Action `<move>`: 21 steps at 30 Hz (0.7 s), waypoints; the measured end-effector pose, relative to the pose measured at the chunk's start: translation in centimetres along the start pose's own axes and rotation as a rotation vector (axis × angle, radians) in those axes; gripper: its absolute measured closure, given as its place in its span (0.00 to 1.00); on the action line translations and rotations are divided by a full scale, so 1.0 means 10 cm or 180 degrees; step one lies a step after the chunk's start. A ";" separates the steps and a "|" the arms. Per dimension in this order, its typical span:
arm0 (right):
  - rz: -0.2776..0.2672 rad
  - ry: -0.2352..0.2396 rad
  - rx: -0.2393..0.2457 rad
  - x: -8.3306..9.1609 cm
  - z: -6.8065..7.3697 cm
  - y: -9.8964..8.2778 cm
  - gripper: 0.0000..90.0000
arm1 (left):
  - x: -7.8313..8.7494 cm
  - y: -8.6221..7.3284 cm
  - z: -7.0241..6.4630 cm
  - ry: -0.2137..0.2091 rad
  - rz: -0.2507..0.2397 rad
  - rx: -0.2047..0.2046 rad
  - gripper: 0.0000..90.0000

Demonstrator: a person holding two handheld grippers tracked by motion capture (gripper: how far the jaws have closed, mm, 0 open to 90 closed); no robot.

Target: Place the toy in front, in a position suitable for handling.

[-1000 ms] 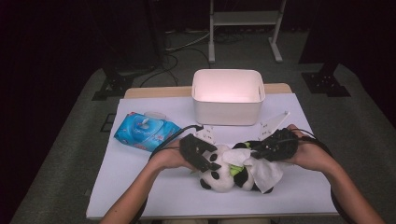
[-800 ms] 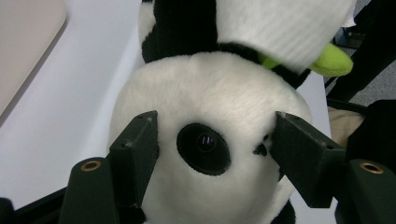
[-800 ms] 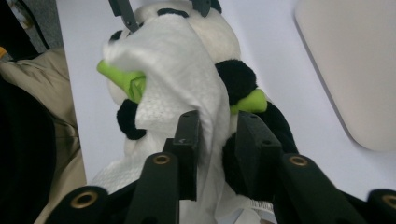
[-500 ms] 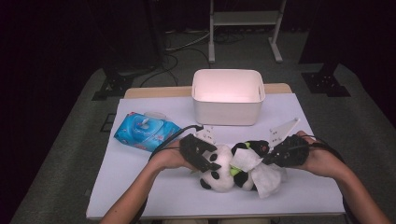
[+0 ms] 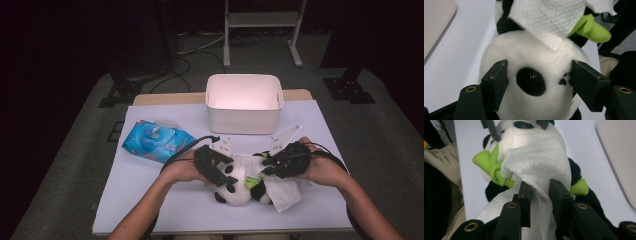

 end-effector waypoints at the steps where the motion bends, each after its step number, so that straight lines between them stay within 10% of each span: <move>1: 0.0013 -0.0019 -0.0004 -0.01 -0.01 0.02 0.79 | -0.01 0.00 0.00 0.0015 0.0016 0.0000 0.33; 8: 0.0049 -0.0095 -0.0062 -0.06 -0.06 -0.01 0.95 | -0.03 -0.01 0.02 0.0034 0.0002 0.0012 0.32; 21: 0.0132 -0.0023 -0.0235 0.05 -0.03 -0.33 0.97 | 0.02 -0.06 0.03 0.0056 -0.0009 0.0069 0.30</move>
Point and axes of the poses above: each handheld gripper's, and its own axes: x roughly backward along the jaws, y roughly out of its top, z roughly to its left, the point moved 6 cm from there along -x, roughly forward along the jaws, and after that the axes turned 9 degrees about z, right-handed, at the moved point
